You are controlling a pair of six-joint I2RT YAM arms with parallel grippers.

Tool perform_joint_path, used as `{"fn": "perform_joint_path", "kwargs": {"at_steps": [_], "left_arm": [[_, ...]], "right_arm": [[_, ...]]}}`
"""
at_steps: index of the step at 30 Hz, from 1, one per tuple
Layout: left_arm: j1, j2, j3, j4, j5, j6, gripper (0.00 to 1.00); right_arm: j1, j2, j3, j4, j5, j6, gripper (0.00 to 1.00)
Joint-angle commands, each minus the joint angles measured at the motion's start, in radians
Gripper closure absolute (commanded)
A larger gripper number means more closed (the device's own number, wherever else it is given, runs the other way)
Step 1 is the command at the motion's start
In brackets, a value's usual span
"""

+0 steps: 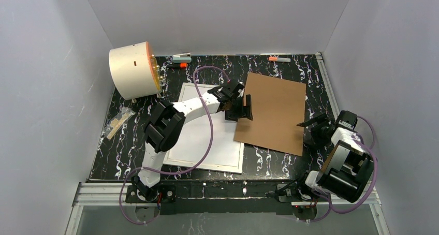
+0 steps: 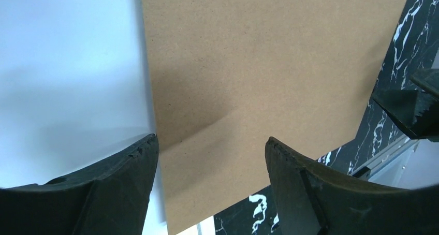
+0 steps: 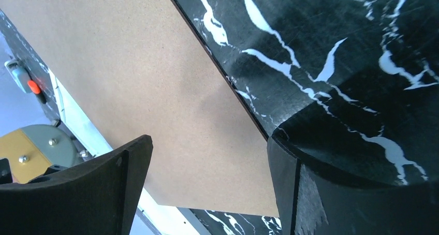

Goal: Put the photo into the frame

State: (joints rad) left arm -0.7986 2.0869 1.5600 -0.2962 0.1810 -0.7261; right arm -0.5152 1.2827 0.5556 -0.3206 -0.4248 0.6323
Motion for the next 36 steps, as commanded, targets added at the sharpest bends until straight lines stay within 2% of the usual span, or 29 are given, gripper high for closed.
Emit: {"fn": "perform_joint_path", "kwargs": {"at_steps": [1,10,18,21,33,36], "left_arm": [[-0.001,-0.115,-0.036,0.001,0.117,-0.009,0.27],[0.017,-0.13,-0.091,-0.039,0.108,0.006,0.19],[0.018,-0.152,-0.095,-0.094,0.0,0.031,0.02],[0.018,-0.165,-0.107,-0.104,-0.032,0.036,0.02],[0.016,-0.129,-0.126,-0.114,0.034,-0.007,0.03],[0.016,-0.115,-0.12,-0.102,0.083,-0.025,0.06]], "right_arm": [[0.034,0.017,-0.038,-0.097,-0.116,0.034,0.11],[0.034,0.012,-0.033,-0.12,-0.091,0.007,0.11],[0.034,0.013,-0.031,-0.135,-0.085,-0.009,0.11],[0.034,0.01,-0.03,-0.139,-0.082,-0.011,0.11],[0.034,0.009,-0.038,-0.133,-0.097,-0.013,0.11],[0.034,0.007,-0.042,-0.132,-0.1,-0.013,0.11]]}}
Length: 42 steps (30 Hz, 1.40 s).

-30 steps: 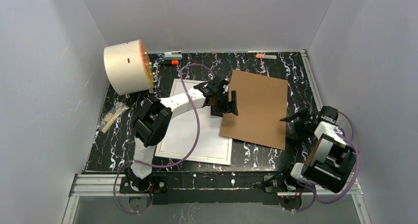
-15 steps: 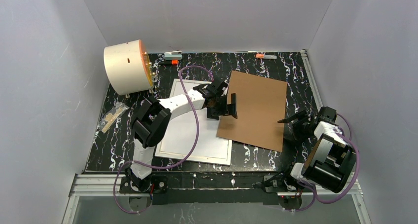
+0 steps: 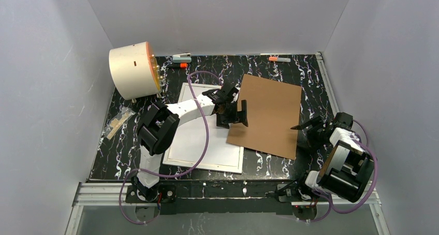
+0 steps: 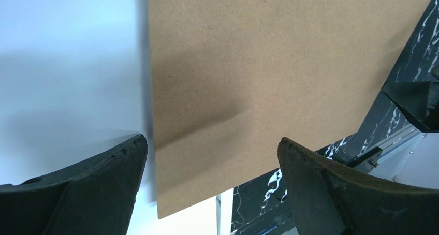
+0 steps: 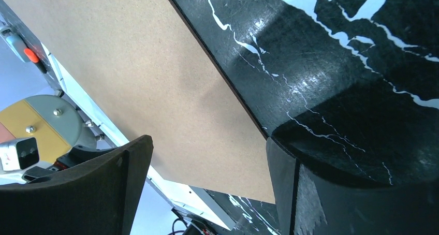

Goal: Put the photo into the frame

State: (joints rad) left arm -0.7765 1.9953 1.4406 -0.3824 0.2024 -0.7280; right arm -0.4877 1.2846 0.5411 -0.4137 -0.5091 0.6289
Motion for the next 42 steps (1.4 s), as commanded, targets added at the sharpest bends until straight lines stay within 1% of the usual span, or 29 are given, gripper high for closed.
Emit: {"fn": "perform_joint_path", "kwargs": {"at_steps": [1,8,11,13,15,18,19,22,26,30,36,42], "left_arm": [[-0.006,-0.019,-0.001,-0.005,0.083,-0.035,0.07],[-0.004,0.005,-0.001,0.024,0.167,-0.091,0.17],[-0.003,-0.003,0.003,0.056,0.21,-0.13,0.23],[0.003,-0.021,0.003,0.104,0.248,-0.171,0.29],[0.017,-0.063,-0.023,0.19,0.279,-0.235,0.33],[0.043,-0.127,-0.111,0.363,0.326,-0.352,0.35],[0.05,-0.14,-0.142,0.447,0.349,-0.396,0.35],[0.054,-0.143,-0.203,0.627,0.418,-0.513,0.39],[0.053,-0.144,-0.249,0.753,0.455,-0.586,0.46],[0.054,-0.145,-0.246,0.771,0.476,-0.601,0.51],[0.053,-0.139,-0.265,0.816,0.518,-0.678,0.53],[0.053,-0.149,-0.34,0.886,0.525,-0.83,0.53]], "right_arm": [[0.007,0.003,-0.028,-0.038,-0.017,-0.008,0.11],[0.007,-0.001,-0.03,-0.036,-0.025,-0.007,0.11],[0.007,-0.001,-0.033,-0.034,-0.034,-0.007,0.11],[0.007,-0.001,-0.036,-0.031,-0.042,-0.007,0.12],[0.006,-0.001,-0.039,-0.029,-0.05,-0.006,0.12],[0.007,0.001,-0.043,-0.025,-0.055,-0.003,0.12],[0.007,0.003,-0.047,-0.022,-0.057,-0.002,0.12],[0.007,0.011,-0.053,-0.015,-0.063,0.002,0.13],[0.007,0.019,-0.054,-0.01,-0.067,0.005,0.13],[0.007,0.019,-0.054,-0.008,-0.068,0.006,0.13],[0.006,0.026,-0.058,-0.005,-0.063,0.01,0.14],[0.006,0.037,-0.059,-0.001,-0.063,0.014,0.15]]}}
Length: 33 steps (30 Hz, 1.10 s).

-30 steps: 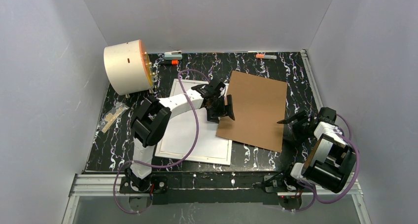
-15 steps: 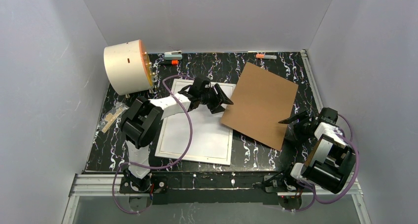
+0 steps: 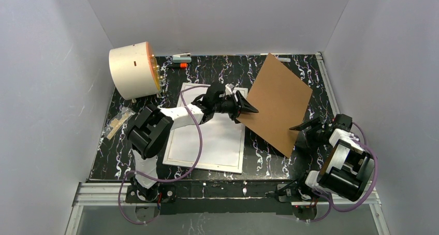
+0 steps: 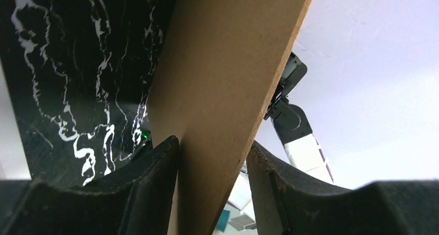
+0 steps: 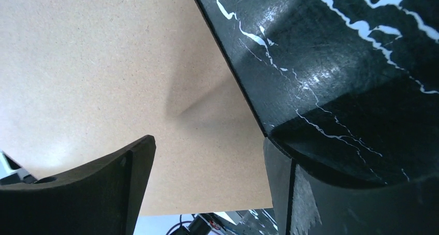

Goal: Put the photo into the frame

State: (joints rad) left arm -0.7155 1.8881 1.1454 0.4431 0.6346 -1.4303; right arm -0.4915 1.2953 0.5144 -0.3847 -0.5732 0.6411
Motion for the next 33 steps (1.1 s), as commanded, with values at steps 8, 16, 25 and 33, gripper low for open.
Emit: {"fn": "perform_joint_path", "kwargs": {"at_steps": [8,16,25,33], "left_arm": [[0.004,-0.069,0.03,-0.093,0.047,0.072,0.68],[0.05,-0.067,0.154,-0.378,0.066,0.345,0.66],[0.059,-0.037,0.217,-0.552,0.105,0.498,0.43],[0.078,-0.018,0.246,-0.625,0.115,0.573,0.74]], "right_arm": [[0.01,0.026,-0.034,-0.029,-0.001,0.002,0.15],[0.01,0.028,-0.021,-0.032,0.002,-0.007,0.15],[0.01,0.033,-0.024,-0.024,-0.006,-0.008,0.15],[0.01,0.032,-0.023,-0.022,-0.013,-0.01,0.15]]}}
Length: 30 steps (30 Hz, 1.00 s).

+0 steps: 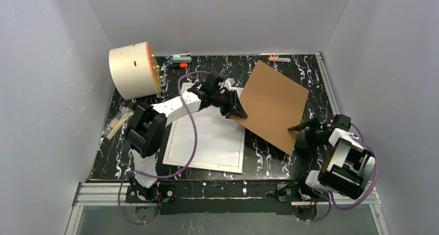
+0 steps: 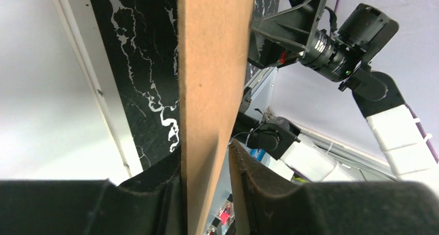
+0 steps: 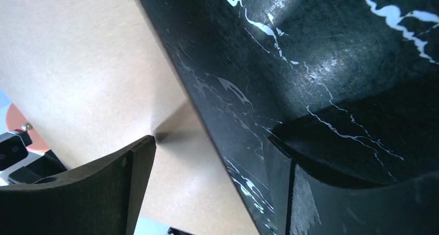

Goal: Put the photo into the frame

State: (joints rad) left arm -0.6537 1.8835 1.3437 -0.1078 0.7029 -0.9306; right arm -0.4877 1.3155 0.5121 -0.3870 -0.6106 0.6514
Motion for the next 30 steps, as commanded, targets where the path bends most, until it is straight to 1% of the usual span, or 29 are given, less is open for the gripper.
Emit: {"fn": "perform_joint_path", "kwargs": {"at_steps": [1,3,5,7,10,15,18,20,22,25,27,30], "left_arm": [[0.019,-0.012,0.051,-0.09,0.052,0.088,0.76],[0.025,-0.007,0.062,-0.122,0.065,0.129,0.8],[0.032,-0.003,0.073,-0.153,0.074,0.157,0.88],[0.042,-0.005,0.078,-0.163,0.081,0.169,0.99],[0.061,-0.011,0.095,-0.164,0.1,0.179,1.0],[0.099,-0.022,0.164,-0.127,0.161,0.158,1.0],[0.125,-0.035,0.181,0.0,0.221,0.058,1.0],[0.146,-0.048,0.18,0.145,0.26,-0.063,1.0],[0.172,-0.058,0.172,0.336,0.281,-0.195,1.0],[0.199,-0.063,0.16,0.571,0.293,-0.381,1.0],[0.209,-0.059,0.178,0.639,0.288,-0.443,1.0],[0.216,-0.059,0.225,0.667,0.283,-0.472,1.0]], "right_arm": [[0.006,0.013,-0.021,-0.02,0.024,-0.021,0.15],[0.007,0.014,-0.022,-0.018,0.021,-0.021,0.15],[0.007,0.013,-0.022,-0.013,0.015,-0.021,0.16],[0.007,0.009,-0.018,-0.01,0.003,-0.023,0.16],[0.006,0.002,-0.004,0.002,-0.035,-0.031,0.15],[0.008,0.013,0.04,0.052,-0.17,0.002,0.1],[0.024,0.025,0.081,0.086,-0.271,0.061,0.06],[0.044,0.017,0.106,0.136,-0.331,0.133,0.04],[0.067,-0.007,0.136,0.208,-0.371,0.215,0.03],[0.098,-0.033,0.196,0.288,-0.381,0.308,0.01],[0.114,-0.029,0.249,0.298,-0.348,0.32,0.01],[0.127,0.013,0.31,0.337,-0.348,0.362,0.01]]}}
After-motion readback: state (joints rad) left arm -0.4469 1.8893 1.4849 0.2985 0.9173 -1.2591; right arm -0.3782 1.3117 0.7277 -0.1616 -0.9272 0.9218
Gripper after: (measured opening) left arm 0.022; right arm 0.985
